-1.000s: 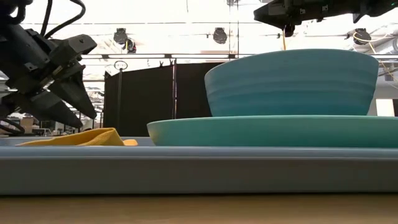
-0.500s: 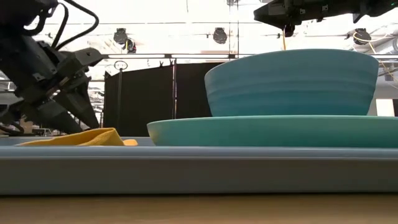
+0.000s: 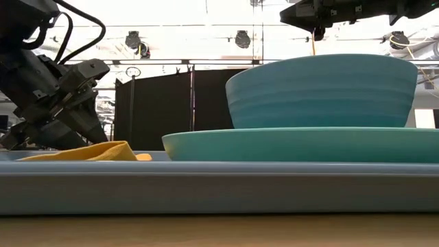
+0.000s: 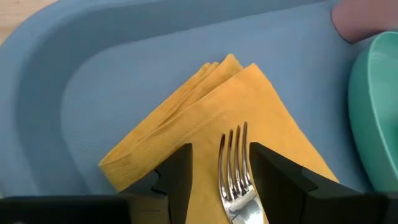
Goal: Set up tray
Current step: Put the orange fork on the yellow napkin
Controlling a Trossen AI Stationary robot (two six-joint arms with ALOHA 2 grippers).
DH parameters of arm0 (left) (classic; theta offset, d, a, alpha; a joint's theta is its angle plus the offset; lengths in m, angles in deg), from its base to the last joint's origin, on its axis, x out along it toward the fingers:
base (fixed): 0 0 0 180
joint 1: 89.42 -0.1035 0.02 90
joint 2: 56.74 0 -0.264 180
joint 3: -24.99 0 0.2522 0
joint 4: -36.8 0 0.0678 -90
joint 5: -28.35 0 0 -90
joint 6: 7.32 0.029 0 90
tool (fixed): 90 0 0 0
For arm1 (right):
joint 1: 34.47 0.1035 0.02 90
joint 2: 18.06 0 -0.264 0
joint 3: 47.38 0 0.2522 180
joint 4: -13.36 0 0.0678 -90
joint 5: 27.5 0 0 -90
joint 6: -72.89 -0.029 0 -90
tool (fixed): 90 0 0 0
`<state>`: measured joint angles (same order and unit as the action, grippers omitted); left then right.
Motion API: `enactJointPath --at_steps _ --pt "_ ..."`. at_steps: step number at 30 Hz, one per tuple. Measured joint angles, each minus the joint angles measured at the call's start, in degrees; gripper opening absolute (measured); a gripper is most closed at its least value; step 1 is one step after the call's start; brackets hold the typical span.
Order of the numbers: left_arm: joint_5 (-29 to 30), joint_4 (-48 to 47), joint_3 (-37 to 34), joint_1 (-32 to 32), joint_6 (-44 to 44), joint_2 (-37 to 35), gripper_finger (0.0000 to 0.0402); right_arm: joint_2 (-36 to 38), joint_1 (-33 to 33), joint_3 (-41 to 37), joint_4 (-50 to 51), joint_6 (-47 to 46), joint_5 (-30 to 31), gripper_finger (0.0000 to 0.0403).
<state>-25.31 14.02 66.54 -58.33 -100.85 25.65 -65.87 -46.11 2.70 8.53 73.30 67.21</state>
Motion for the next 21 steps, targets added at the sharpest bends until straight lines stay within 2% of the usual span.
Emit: enactJointPath --at_steps 3,8,9,14,21 --pt "0.00 -0.06 0.00 0.00 0.10 0.00 0.0127 0.00 0.00 0.00 0.00 0.04 0.00 0.0077" --pt "1.03 -0.13 0.00 0.01 0.43 0.00 0.0023 0.00 0.00 0.00 0.00 0.04 0.00 0.0077" --pt "1.72 -0.14 0.00 0.02 0.28 0.00 0.0013 0.00 0.00 0.00 0.00 0.04 0.00 0.0077" --pt "4.15 -0.19 0.00 0.17 -0.73 0.00 0.0004 0.00 0.01 0.00 0.00 0.04 0.00 0.0077" --pt "4.35 -0.28 0.00 3.20 -4.19 -0.02 0.0002 0.00 0.00 0.00 0.02 0.09 0.00 0.0077"
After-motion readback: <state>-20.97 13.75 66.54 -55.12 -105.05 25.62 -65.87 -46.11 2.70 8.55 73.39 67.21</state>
